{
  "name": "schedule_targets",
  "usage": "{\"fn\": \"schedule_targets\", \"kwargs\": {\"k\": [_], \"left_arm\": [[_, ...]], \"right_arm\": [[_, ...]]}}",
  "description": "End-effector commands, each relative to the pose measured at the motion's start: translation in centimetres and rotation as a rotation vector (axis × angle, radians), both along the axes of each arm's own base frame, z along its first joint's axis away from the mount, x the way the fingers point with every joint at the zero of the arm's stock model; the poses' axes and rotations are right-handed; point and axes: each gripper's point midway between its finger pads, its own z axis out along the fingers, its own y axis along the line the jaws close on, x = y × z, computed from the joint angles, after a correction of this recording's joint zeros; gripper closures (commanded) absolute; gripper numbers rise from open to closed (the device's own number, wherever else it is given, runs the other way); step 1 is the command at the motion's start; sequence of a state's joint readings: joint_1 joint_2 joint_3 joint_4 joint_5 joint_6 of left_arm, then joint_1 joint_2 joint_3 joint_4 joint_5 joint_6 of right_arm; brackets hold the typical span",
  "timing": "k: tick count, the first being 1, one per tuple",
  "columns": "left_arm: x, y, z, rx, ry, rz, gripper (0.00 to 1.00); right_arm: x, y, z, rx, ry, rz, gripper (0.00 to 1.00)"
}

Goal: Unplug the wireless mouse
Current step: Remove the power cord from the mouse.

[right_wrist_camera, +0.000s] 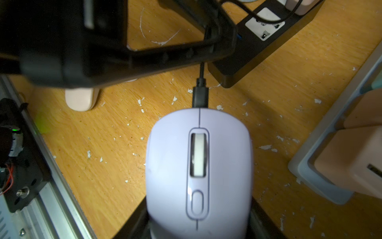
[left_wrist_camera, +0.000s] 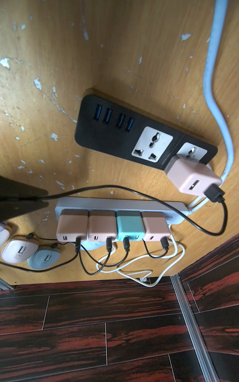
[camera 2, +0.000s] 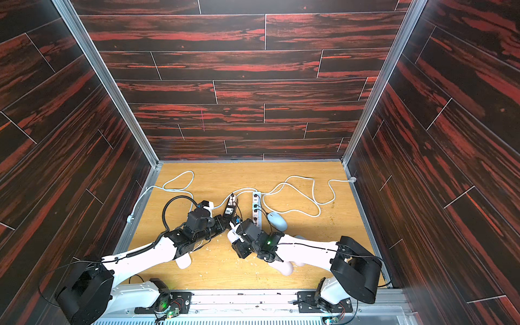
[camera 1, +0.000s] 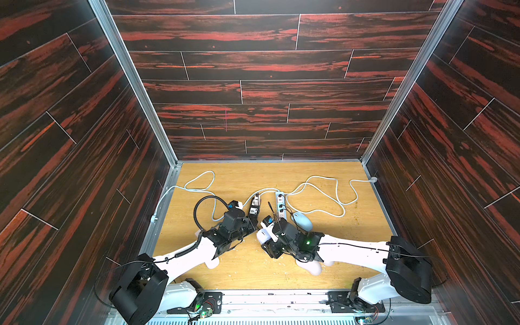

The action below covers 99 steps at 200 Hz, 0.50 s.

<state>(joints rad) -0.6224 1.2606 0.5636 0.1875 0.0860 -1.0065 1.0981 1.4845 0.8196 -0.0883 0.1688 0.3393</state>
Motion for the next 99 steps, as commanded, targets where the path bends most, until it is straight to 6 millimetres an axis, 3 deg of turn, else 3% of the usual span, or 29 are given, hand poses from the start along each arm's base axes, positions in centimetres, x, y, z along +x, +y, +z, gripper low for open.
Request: {"fn": "schedule_targets", "kwargs": {"k": [1,42,99], "left_arm": [[0.6,0.1,1.0,0.012,-0.027,0.013,1.0],[0.5,1.0,1.7,0.045,-0.05,0.038,1.0],[1.2,2.4,4.2,0.058,-0.121,0.104,1.0]], "right_arm": [[-0.3,0.2,0.9,0.027,-0.015,0.005,0.81],[-1.0,0.3,0.1,-0.011,0.011,-0.021,0.85],[-2.9,0.0,-1.9,-0.057,0.08,-0.052,0.92]]}}
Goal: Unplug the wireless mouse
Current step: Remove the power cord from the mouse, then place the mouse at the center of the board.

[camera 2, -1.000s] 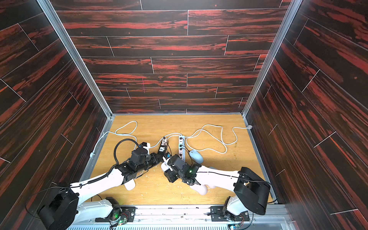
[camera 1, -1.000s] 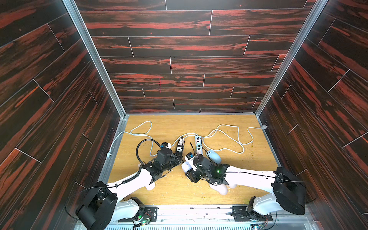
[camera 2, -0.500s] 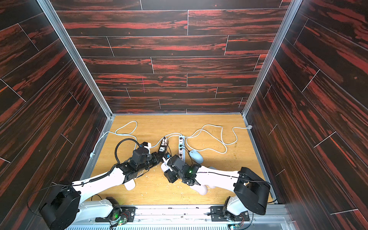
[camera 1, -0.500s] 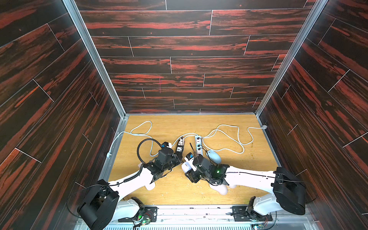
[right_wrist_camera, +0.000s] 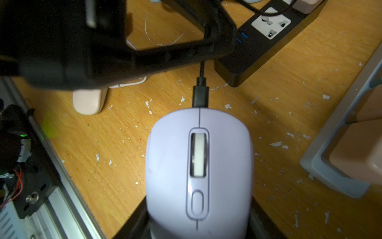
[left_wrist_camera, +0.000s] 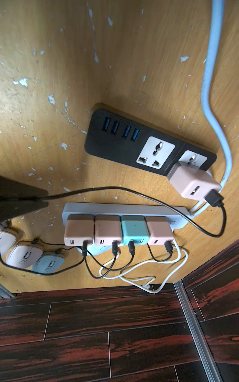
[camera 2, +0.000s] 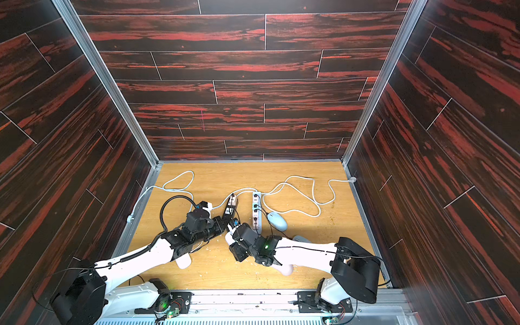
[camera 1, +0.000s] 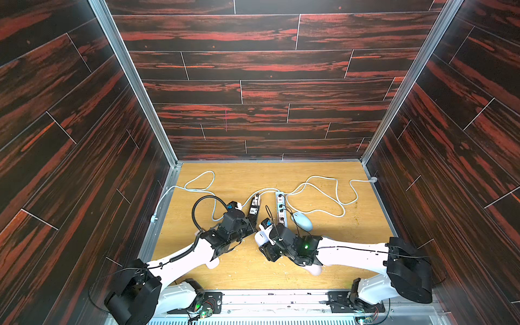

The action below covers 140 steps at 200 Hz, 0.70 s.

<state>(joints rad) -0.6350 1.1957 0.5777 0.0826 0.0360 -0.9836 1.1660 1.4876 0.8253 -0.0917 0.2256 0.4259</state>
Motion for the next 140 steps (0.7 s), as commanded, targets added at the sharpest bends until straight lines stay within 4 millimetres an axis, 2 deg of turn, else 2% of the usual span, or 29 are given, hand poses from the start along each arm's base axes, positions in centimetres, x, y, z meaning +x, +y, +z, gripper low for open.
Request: {"fn": "schedule_targets", "kwargs": {"k": [1,43,77,99,140], "left_arm": [[1.9,1.4,3.6,0.006,-0.118,0.085,1.0],[2.0,1.7,4.3,0.0,-0.135,0.094,1.0],[1.9,1.8,4.0,0.005,-0.122,0.081,1.0],[2.0,1.9,4.2,-0.008,-0.12,0.064,1.0],[2.4,3.5,5.2,-0.051,-0.086,0.049,1.0]], "right_arm": [[-1.5,-0.9,-2.1,-0.069,0.072,-0.019,0.92],[-2.5,-1.1,-2.6,-0.077,0.128,-0.051,0.99],[-2.2,-0.6,-1.2,-0.025,0.145,-0.152,1.0],[-2.1,1.1,-0.4,0.063,0.201,-0.232,1.0],[-2.5,6.0,0.3,0.209,0.291,-0.25,1.0]]}}
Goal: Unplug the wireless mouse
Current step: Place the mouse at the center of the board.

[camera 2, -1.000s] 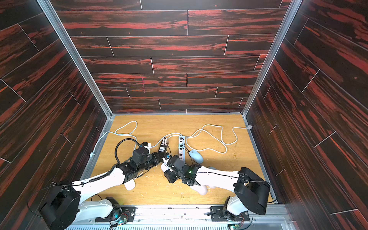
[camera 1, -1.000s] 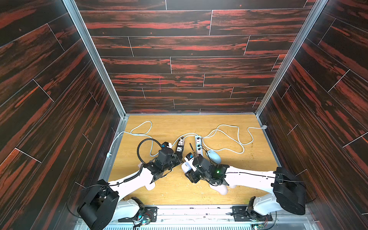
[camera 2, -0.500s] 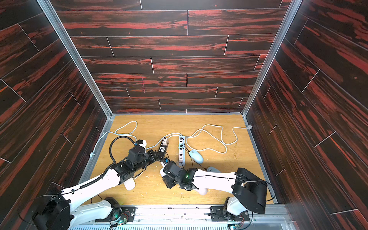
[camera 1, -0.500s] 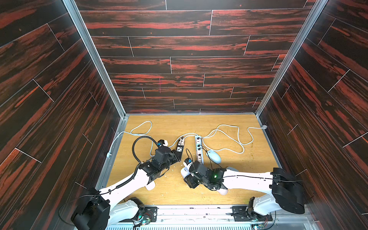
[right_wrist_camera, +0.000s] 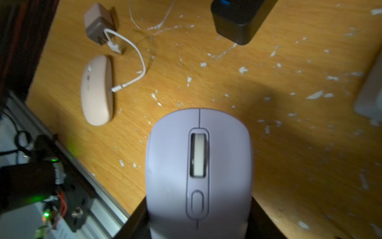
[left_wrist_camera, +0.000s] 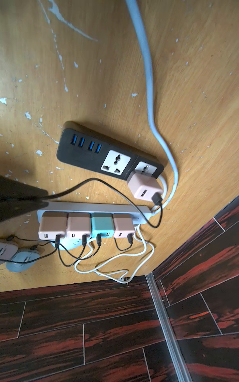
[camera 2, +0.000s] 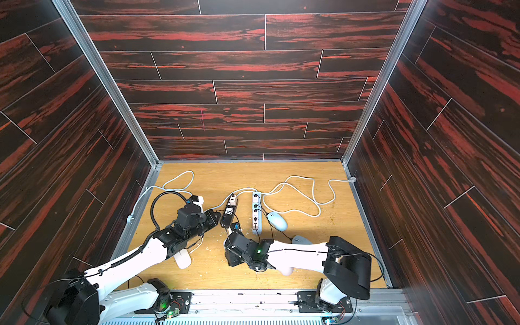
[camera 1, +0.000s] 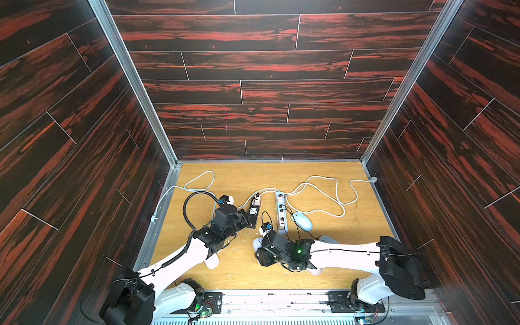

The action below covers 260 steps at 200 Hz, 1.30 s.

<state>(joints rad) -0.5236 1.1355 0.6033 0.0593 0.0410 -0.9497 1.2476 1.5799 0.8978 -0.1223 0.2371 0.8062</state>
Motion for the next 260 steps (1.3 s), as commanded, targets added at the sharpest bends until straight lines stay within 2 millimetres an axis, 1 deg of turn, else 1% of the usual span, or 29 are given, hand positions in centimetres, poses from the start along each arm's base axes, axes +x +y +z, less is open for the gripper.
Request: {"fn": "schedule_targets", "kwargs": {"k": [1,25,43,58,77,117,126,139,179,202,237,260], "left_arm": [[0.2,0.3,2.6,-0.036,-0.02,-0.041,1.0],[0.0,0.9,2.9,-0.03,0.007,-0.066,1.0],[-0.1,1.3,3.0,-0.025,0.017,-0.076,1.0],[-0.3,1.5,2.9,-0.027,0.02,-0.079,1.0],[-0.4,1.7,2.6,-0.028,0.028,-0.076,1.0],[-0.6,2.0,2.0,-0.029,0.04,-0.068,1.0],[-0.6,2.1,1.9,-0.028,0.043,-0.067,1.0],[-0.6,2.2,1.9,-0.028,0.045,-0.069,1.0],[-0.7,2.3,1.6,-0.021,0.052,-0.067,1.0],[-0.8,2.4,1.4,-0.02,0.06,-0.064,1.0],[-0.9,2.5,1.2,-0.02,0.067,-0.064,1.0],[-1.0,2.5,1.1,-0.019,0.07,-0.064,1.0]], "right_arm": [[-0.1,3.7,1.5,0.139,0.055,-0.05,1.0],[-0.1,5.8,1.2,0.18,0.103,-0.059,1.0],[-0.4,6.9,0.4,0.187,0.144,-0.064,1.0],[-0.4,7.3,-0.4,0.182,0.176,-0.081,1.0],[-0.5,7.9,-1.4,0.177,0.206,-0.088,0.97],[-0.7,8.9,-2.2,0.177,0.232,-0.077,0.89],[-0.7,9.0,-2.5,0.17,0.235,-0.078,0.86],[-0.6,9.1,-2.8,0.166,0.239,-0.08,0.78],[-0.6,9.0,-3.8,0.145,0.244,-0.094,0.49],[-0.6,8.9,-4.3,0.134,0.25,-0.097,0.36],[-0.7,8.8,-4.3,0.134,0.251,-0.095,0.24],[-0.7,8.8,-4.0,0.144,0.245,-0.092,0.24]]}}
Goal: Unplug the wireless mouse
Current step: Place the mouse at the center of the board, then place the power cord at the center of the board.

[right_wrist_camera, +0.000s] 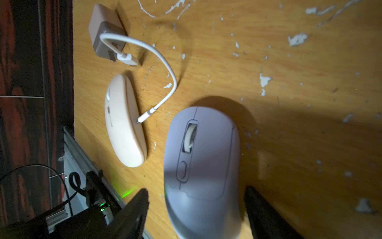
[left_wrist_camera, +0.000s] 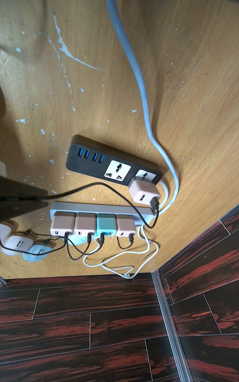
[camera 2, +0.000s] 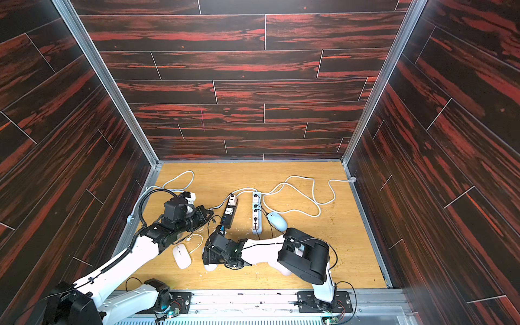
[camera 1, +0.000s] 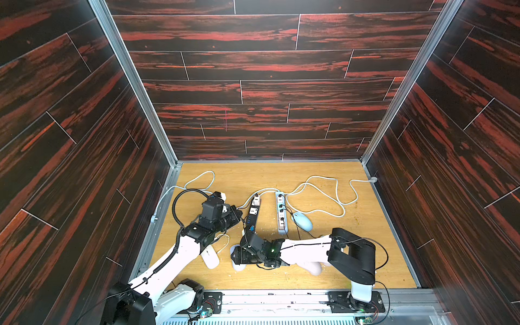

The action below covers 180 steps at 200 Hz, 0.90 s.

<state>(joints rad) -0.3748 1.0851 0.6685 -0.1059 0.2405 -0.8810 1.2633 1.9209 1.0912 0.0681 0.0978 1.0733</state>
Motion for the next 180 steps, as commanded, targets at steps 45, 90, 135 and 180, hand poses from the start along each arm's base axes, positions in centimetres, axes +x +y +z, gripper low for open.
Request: {"fn": "schedule_targets", "kwargs": {"k": [45,90,135,180], "left_arm": [[-1.5,0.9,-1.1,0.088,0.041,-0.035,1.0],[-2.5,0.9,-3.1,0.164,0.099,-0.109,1.0],[-3.8,0.8,-5.3,0.274,0.165,-0.174,1.0],[-3.9,0.9,-7.0,0.441,0.194,-0.206,0.75]], "right_arm": [[1.3,-3.3,3.6,0.06,-0.143,-0.091,0.28],[3.3,-7.7,8.2,0.061,-0.37,-0.156,0.28],[5.2,-9.5,12.4,-0.012,-0.604,-0.113,0.28],[6.9,-10.6,14.6,-0.041,-0.648,-0.012,0.25]]}}
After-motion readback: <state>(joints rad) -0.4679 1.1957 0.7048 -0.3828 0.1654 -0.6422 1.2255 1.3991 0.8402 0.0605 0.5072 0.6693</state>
